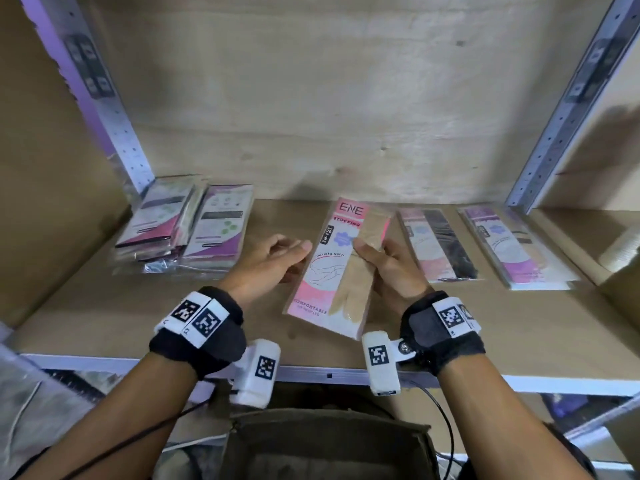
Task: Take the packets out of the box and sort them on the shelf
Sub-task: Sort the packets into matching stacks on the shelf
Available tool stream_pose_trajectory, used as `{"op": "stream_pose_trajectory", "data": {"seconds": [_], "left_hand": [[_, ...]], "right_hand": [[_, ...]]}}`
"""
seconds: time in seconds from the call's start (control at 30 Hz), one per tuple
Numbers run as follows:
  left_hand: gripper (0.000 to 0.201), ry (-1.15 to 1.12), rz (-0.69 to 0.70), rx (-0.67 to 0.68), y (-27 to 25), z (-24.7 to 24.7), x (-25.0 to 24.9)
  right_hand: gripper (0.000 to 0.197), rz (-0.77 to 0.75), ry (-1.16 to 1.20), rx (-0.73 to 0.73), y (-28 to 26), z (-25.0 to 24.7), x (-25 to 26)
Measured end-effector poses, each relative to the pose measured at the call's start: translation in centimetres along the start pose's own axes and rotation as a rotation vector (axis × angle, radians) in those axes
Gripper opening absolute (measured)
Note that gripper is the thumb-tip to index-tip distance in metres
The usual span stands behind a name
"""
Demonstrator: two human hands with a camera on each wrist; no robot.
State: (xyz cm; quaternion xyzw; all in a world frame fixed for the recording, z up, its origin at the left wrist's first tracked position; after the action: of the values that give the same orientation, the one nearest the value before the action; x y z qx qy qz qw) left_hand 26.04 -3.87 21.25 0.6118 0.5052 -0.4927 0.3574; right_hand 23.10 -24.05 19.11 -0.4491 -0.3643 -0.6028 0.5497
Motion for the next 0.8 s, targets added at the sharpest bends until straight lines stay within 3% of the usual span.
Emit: {"op": "stream_pose_trajectory", "data": {"seconds": [0.17,0.3,0.4,0.47,0.6,0.8], "left_hand": [[0.048,-0.147,-0.006,-0.030,1.6,-1.5,-1.0],[0.041,-0.214,-0.056,0.004,3.1,-0.5,-0.9],[0.058,-0.203,-0.089,0.004,3.9,0.1,-0.5],[0.048,-0.182,-0.039,-0.011,4.5,0.3,-0.8],[0.021,-0.286,-0.024,-0.176,5.4,-1.1,-0.8],[0.028,-0.412,-0.177,-0.419,5.7,-5.0,1.8]], "right_hand": [[0.032,0.031,-0.109,0.184,-0.5,2.7,-0.8],[0.037,-0.001,-0.238,0.339,-1.5,4.8,-1.1],[0.039,0.024,-0.333,0.417,-2.1,5.6,-2.3],[0.039,0.069,-0.401,0.416,-2.3,5.4,-3.0],[0.033,0.120,-0.340,0.382,-2.6,4.3,-2.9],[0.033,0.107,-0.366,0.381,-2.7,2.6,-1.7]]}}
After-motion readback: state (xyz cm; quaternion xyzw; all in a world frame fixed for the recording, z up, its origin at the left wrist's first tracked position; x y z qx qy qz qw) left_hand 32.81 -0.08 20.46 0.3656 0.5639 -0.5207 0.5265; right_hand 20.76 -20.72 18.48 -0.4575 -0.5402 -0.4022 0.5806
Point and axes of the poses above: each hand's wrist, its own y-axis towards the middle knuckle, its own z-axis out of the palm, x = y × z, the point moved 10 cm from there along y, towards the middle knuckle, and after that the axes turned 3 degrees about -x, right-handed, at the moved point
